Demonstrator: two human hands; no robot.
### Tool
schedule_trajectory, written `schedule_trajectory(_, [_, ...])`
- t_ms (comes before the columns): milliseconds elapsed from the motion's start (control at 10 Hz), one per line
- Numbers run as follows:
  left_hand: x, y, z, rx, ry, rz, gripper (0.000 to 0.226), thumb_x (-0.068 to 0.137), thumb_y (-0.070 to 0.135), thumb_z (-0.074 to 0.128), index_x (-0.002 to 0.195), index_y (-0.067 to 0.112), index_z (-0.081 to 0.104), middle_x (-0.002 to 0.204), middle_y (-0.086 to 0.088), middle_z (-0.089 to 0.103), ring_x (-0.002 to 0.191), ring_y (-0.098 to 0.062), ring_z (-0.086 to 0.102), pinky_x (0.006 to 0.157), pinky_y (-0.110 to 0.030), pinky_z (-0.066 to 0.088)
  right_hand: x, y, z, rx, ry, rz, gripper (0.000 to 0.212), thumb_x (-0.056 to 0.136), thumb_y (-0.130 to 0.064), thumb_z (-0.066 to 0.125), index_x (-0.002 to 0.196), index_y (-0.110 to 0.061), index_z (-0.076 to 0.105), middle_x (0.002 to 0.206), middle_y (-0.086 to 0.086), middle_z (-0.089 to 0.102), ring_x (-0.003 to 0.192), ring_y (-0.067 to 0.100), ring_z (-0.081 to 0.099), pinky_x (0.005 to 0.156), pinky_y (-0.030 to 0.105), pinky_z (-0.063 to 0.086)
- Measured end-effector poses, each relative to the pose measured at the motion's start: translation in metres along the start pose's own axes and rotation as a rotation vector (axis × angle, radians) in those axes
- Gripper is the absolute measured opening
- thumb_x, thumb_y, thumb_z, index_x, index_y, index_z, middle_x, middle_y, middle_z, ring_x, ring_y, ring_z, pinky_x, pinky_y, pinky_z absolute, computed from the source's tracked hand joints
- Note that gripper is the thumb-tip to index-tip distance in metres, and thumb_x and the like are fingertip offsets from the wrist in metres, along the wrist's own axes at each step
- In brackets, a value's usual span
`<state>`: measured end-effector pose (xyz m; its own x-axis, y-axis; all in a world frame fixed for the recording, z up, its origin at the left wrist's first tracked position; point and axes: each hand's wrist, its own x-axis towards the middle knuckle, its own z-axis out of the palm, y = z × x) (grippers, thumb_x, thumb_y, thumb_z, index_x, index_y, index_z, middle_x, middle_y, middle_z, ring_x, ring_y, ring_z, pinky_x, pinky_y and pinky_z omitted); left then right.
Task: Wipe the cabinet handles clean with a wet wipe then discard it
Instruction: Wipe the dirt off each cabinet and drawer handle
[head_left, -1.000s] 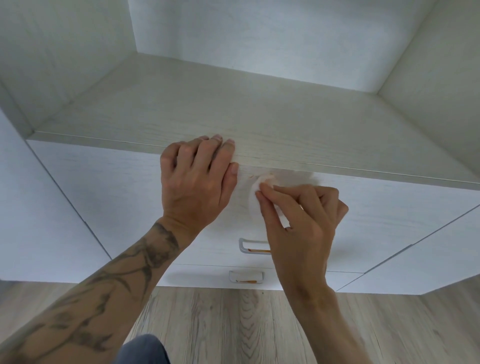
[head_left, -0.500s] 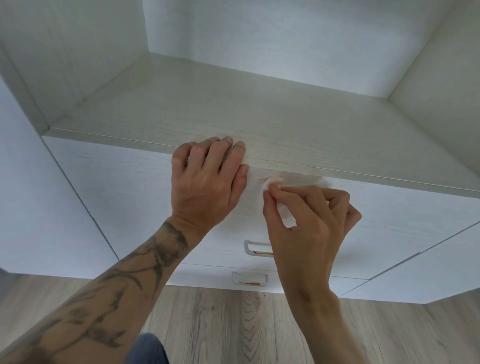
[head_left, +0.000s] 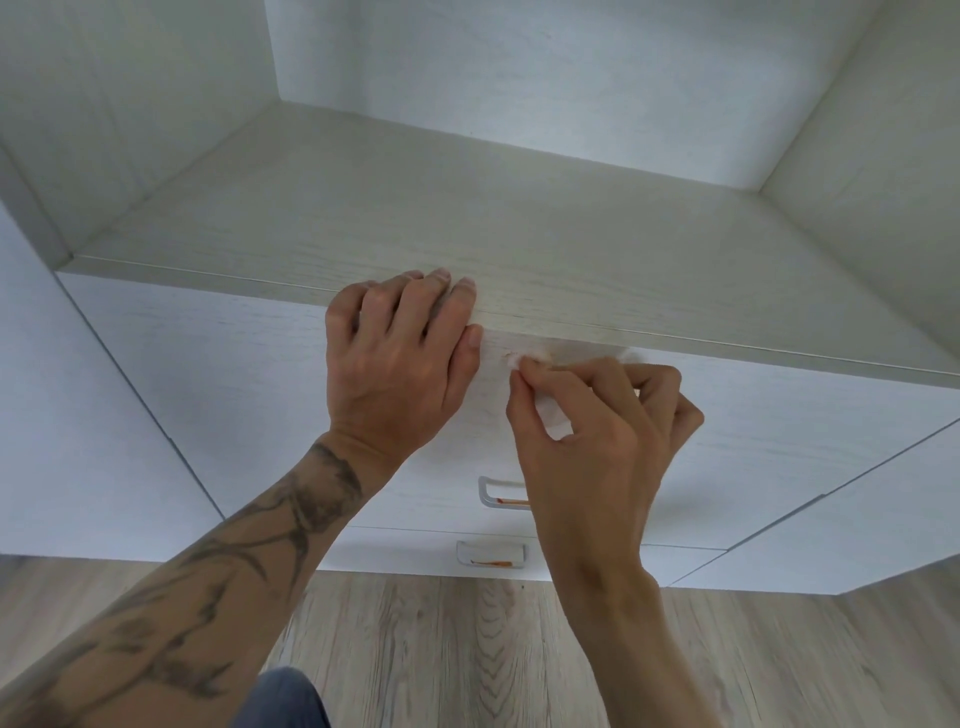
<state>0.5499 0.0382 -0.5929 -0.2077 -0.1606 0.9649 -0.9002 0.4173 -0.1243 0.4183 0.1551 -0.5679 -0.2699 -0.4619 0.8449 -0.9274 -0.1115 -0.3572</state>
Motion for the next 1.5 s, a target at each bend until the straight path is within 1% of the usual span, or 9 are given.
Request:
schedule_trajectory(400, [0.0,-0.001,0.001,-0.003,-0.007,-0.001,0.038,0.111,0.033,0.042,0.123,0.011,0.071,0.116,-0.009,0.073,0.107,-0.027,0.056,0.093,-0.046,0.038,-0.007,0.009,-0.008,0.058,-0.033,-0.064,0.007,0.091,-0.018,0.085,0.096,-0.022,0.083,0.098,-0.011,0.074,0.093,0.017,0.045,0.087,0.033,0.032])
schedule_trajectory(700, [0.0,0.0,0.0,-0.004,-0.01,-0.006,0.04,0.112,0.033,0.041,0.121,0.01,0.073,0.115,-0.01,0.074,0.106,-0.028,0.057,0.093,-0.046,0.038,-0.012,0.053,-0.035,0.083,-0.001,0.004,0.015,0.097,-0.015,0.074,0.111,-0.013,0.08,0.109,-0.009,0.07,0.103,0.02,0.058,0.077,0.047,0.055])
schedule_trajectory(800, [0.0,0.0,0.0,-0.002,-0.012,-0.007,0.039,0.111,0.032,0.042,0.121,0.01,0.073,0.116,-0.01,0.074,0.106,-0.028,0.057,0.094,-0.046,0.038,-0.014,0.032,-0.022,0.11,-0.075,-0.017,0.02,0.097,-0.008,0.075,0.115,-0.014,0.08,0.11,-0.001,0.072,0.105,0.018,0.057,0.088,0.042,0.054])
schedule_trajectory(900, [-0.001,-0.001,0.0,-0.002,-0.013,-0.001,0.037,0.11,0.031,0.044,0.123,0.01,0.072,0.117,-0.01,0.074,0.107,-0.028,0.057,0.094,-0.047,0.038,-0.013,0.017,-0.013,0.11,-0.136,-0.093,0.019,0.096,-0.01,0.074,0.114,-0.012,0.08,0.109,0.001,0.071,0.104,0.018,0.058,0.109,0.023,0.034])
schedule_trajectory(1000, [-0.003,-0.002,0.001,-0.007,-0.005,-0.006,0.036,0.11,0.031,0.045,0.123,0.01,0.071,0.117,-0.01,0.073,0.106,-0.029,0.056,0.093,-0.047,0.037,-0.011,0.028,-0.021,0.118,-0.097,-0.072,0.017,0.094,-0.015,0.076,0.111,-0.014,0.082,0.106,-0.002,0.072,0.103,0.01,0.051,0.09,0.029,0.048])
schedule_trajectory(1100, [-0.003,-0.001,0.001,-0.012,0.004,-0.011,0.035,0.11,0.03,0.045,0.123,0.01,0.071,0.117,-0.01,0.073,0.106,-0.029,0.056,0.093,-0.047,0.037,-0.01,0.051,-0.035,0.132,-0.046,0.011,0.018,0.093,-0.01,0.079,0.11,-0.013,0.082,0.107,0.0,0.073,0.099,0.018,0.062,0.079,0.034,0.055])
schedule_trajectory(1200, [-0.003,-0.001,0.002,-0.017,0.003,-0.011,0.036,0.11,0.03,0.044,0.122,0.01,0.071,0.117,-0.01,0.073,0.105,-0.029,0.055,0.093,-0.047,0.036,-0.008,0.061,-0.041,0.171,-0.034,0.093,0.018,0.095,-0.007,0.075,0.111,-0.011,0.081,0.108,0.002,0.073,0.098,0.021,0.07,0.083,0.032,0.058])
schedule_trajectory(1400, [-0.003,-0.001,0.002,-0.033,0.014,-0.018,0.033,0.109,0.029,0.046,0.122,0.01,0.071,0.116,-0.01,0.073,0.106,-0.028,0.055,0.093,-0.047,0.035,-0.002,0.064,-0.044,0.234,-0.04,0.254,0.018,0.101,-0.008,0.069,0.113,-0.016,0.079,0.112,-0.011,0.071,0.104,0.0,0.067,0.09,0.011,0.049])
schedule_trajectory(1500, [-0.003,0.0,0.002,-0.038,0.011,-0.017,0.033,0.11,0.029,0.047,0.122,0.009,0.07,0.116,-0.01,0.072,0.106,-0.029,0.055,0.093,-0.047,0.036,0.005,0.07,-0.045,0.213,-0.057,0.25,0.02,0.101,-0.004,0.067,0.114,-0.014,0.079,0.113,-0.006,0.073,0.108,-0.001,0.067,0.094,0.012,0.05])
